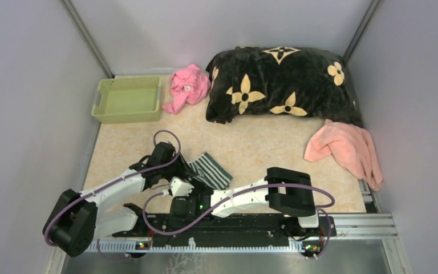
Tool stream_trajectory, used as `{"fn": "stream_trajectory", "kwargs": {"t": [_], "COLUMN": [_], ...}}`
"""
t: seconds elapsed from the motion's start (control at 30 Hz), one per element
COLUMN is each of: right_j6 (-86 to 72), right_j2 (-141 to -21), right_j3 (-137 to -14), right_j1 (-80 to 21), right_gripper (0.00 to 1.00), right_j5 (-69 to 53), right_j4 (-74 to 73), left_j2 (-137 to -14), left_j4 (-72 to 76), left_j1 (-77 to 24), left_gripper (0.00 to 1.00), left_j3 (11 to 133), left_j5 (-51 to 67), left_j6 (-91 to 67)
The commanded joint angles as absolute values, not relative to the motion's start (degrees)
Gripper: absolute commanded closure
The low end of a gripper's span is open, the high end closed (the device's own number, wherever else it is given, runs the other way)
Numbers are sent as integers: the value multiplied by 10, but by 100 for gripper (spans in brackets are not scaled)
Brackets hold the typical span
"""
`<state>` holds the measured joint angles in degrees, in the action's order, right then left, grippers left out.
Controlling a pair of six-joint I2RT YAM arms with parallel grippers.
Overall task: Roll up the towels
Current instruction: Roll the towel at the center of the board.
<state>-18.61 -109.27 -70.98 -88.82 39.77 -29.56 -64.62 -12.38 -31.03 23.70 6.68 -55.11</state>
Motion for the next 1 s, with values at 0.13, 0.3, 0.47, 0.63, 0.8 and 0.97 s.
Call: {"fn": "stream_trajectory", "kwargs": {"t": [0.13, 0.3, 0.47, 0.63, 0.8, 0.97], "right_j6": [-207, -194, -188, -222, -293, -380], "right_j2": [-1146, -1075, -974, -924, -935, -1006], "right_j3": [-672, -598, -503, -441, -385, -354], "right_j1": [-873, -831, -759, -680, -609, -565], "right_gripper": [59, 80, 94, 100, 100, 100], "right_j5": [337, 226, 2, -197, -334, -403], "right_j4": [-318, -242, -99, 16, 146, 243], "left_j2": [-642, -598, -555, -513, -492, -521], "left_j4": [-187, -230, -248, -258, -244, -188], "left_j1": [-311, -310, -309, -308, -308, -308], "left_gripper": [38, 26, 14, 10, 10, 12], "left_j3": [242, 271, 289, 281, 258, 241], "left_j5": [19, -26, -20, 8, 29, 54], "left_j6": [-537, -541, -547, -562, -575, -575]}}
